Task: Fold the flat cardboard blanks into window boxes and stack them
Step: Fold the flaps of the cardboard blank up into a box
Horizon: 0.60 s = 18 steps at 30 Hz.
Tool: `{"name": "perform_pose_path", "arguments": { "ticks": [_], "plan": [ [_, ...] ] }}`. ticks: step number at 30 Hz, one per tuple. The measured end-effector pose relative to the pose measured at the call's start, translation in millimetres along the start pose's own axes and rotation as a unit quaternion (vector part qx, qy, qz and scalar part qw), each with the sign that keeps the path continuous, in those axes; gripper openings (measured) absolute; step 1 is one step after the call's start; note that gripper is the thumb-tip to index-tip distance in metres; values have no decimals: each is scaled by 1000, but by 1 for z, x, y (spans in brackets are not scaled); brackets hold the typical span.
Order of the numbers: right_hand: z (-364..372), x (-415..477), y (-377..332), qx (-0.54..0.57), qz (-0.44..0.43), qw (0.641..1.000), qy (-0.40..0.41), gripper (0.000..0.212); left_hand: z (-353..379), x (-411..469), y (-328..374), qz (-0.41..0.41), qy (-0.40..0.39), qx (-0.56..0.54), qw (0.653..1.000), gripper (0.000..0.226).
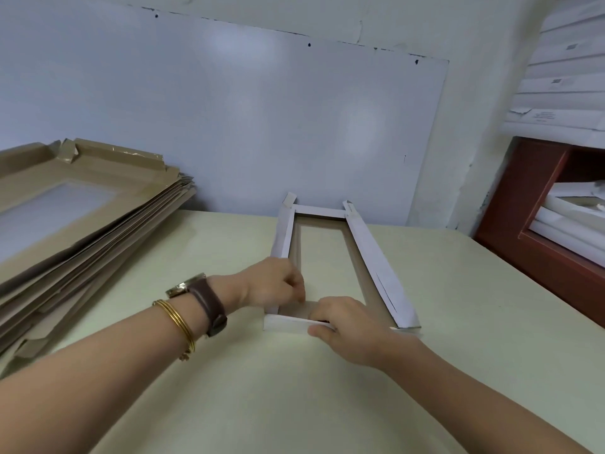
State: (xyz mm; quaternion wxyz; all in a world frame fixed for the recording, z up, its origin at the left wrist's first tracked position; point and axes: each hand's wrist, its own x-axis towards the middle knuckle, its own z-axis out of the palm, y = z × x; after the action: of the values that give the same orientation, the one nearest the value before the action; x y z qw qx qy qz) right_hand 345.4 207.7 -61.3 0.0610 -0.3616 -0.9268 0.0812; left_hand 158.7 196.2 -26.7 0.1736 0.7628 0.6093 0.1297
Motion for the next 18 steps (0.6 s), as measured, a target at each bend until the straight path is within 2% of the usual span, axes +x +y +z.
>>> {"name": "perform_pose_path", "arguments": {
  "ticks": [2, 5, 11, 15, 18],
  "plan": [
    [0, 0, -1, -9, 1, 1000, -2, 30, -9, 1, -7, 10, -13, 81, 997, 33],
    [0, 1, -1, -11, -6, 1000, -7, 30, -14, 2, -19, 17, -72, 153, 985, 48],
    [1, 1, 1, -24, -10, 1000, -3, 29, -7, 5, -18, 66, -131, 227, 963, 40],
    [3, 2, 2, -35, -13, 999, -3, 27, -1, 10, -18, 84, -129, 246, 957, 24],
    [3, 2, 2, -38, -12, 999, -4, 23, -2, 10, -19, 97, -132, 257, 952, 25]
  ]
}}
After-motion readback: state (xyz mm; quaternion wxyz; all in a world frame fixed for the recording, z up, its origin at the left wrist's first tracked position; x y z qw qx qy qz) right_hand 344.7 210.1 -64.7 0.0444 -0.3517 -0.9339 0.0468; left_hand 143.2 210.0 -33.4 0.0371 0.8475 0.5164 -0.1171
